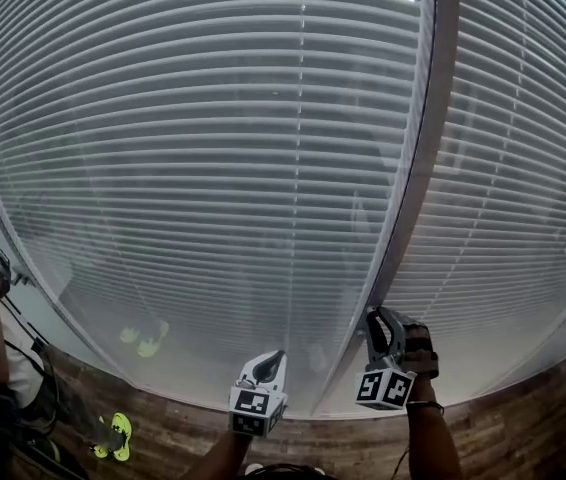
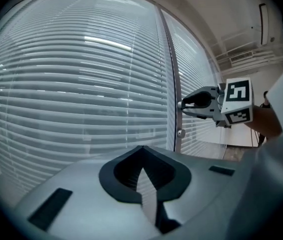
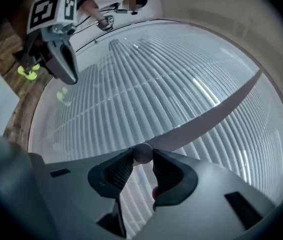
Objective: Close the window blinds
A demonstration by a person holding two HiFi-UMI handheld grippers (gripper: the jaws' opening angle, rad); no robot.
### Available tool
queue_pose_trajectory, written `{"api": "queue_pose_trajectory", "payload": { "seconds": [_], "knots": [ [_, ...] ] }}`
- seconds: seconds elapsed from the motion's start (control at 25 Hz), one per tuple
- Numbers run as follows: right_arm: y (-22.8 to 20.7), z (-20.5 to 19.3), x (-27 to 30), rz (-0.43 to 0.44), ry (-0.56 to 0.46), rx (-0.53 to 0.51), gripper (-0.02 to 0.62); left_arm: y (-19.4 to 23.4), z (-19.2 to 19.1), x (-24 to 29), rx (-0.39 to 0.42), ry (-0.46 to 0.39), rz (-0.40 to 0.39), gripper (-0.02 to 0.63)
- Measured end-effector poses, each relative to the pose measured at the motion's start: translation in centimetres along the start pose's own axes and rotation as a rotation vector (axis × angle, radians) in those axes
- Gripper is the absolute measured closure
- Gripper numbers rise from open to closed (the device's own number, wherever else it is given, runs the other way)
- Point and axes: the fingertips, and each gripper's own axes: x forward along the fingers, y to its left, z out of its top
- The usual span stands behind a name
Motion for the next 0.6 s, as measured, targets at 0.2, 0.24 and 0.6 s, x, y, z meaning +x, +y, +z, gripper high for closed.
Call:
{"api": "queue_pose_trajectory", "payload": {
  "seconds": [0.2, 0.24, 0.6],
  "knots": [
    [0.23, -0.06, 0.08, 0.02, 0.0, -0.137, 0.468, -0.17, 0.27, -0.05, -0.003, 0.006, -0.001, 0.606],
    [0.24, -0.08, 0.06, 0.021, 0.002, -0.157, 0.468, -0.24, 0.31, -0.03, 0.0, 0.005, -0.004, 0.606],
    [0.34, -0.02, -0.11, 0.015, -0.042, -0.245, 0.468, -0.56, -0.43, 0.03, 0.011, 0.016, -0.017, 0.606]
  ]
}}
